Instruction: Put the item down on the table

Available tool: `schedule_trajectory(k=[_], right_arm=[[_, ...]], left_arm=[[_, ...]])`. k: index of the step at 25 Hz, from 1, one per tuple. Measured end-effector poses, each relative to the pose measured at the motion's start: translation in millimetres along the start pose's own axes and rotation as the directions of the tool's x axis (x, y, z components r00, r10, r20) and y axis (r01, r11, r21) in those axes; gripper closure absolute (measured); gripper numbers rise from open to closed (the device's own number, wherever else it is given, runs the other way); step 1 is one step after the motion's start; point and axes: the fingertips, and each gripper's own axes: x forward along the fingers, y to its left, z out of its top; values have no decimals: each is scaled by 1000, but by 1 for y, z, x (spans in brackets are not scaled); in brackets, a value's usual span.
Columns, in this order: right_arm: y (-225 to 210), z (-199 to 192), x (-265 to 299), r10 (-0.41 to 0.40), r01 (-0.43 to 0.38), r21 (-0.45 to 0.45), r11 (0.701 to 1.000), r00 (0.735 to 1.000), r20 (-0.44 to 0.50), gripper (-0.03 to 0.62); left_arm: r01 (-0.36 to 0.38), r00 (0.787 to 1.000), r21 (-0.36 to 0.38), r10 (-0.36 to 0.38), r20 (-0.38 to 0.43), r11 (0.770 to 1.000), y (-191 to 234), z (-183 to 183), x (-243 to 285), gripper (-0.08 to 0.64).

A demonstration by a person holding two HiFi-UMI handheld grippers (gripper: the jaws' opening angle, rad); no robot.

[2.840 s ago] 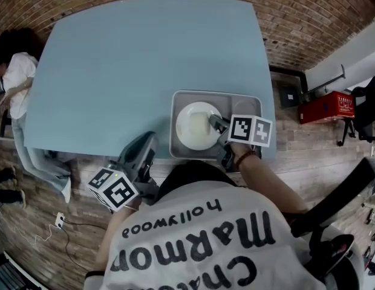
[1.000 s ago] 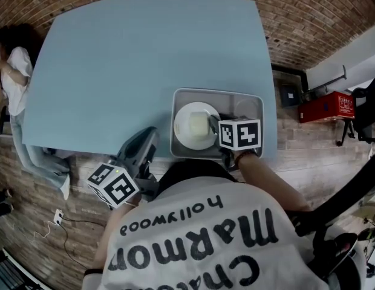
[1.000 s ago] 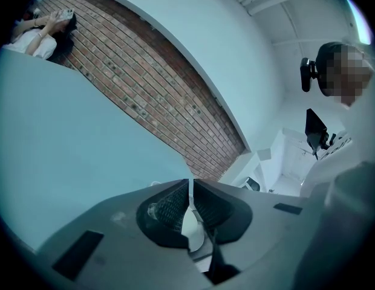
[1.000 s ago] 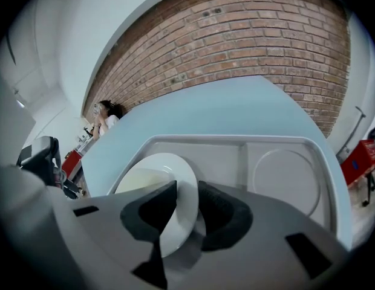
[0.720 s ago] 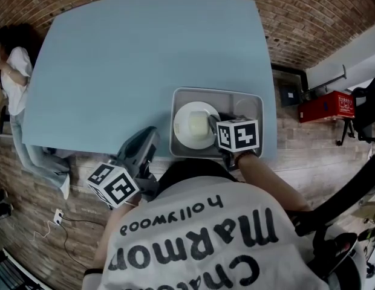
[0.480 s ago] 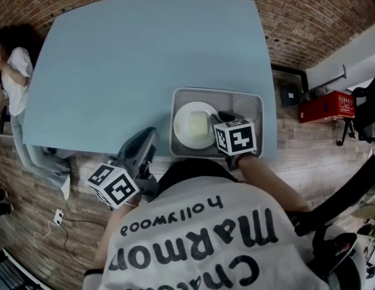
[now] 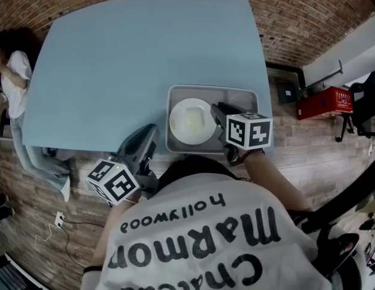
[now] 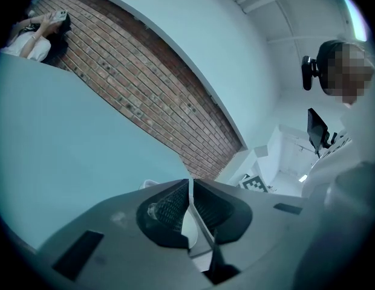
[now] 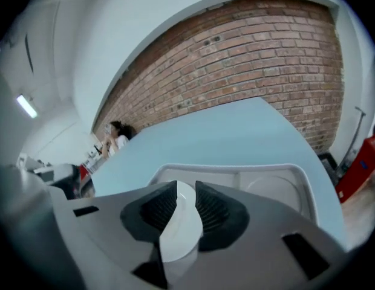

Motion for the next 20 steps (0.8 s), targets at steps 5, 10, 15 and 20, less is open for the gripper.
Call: schedule_trajectory(k=[5,10,15,20], right_arm=[[31,40,-39,240,-279,129,951,936,256,496],[55,61,-80,384,-433,27,901,824,416,500],[57,37,-92,337,-301,-161,940,887,314,502],[49,12,-93,295,-259,-162,952,917,267,543]], left_arm=[[-2,999,117,6,-37,993,-12,-4,5,534],[-31,999,242,37,-20,970,-16,0,2,535],[-11,999,234,19,-29,972,-25,-2,6,535],[19,998,232,-6,-58,973,-36,-16,5,535]])
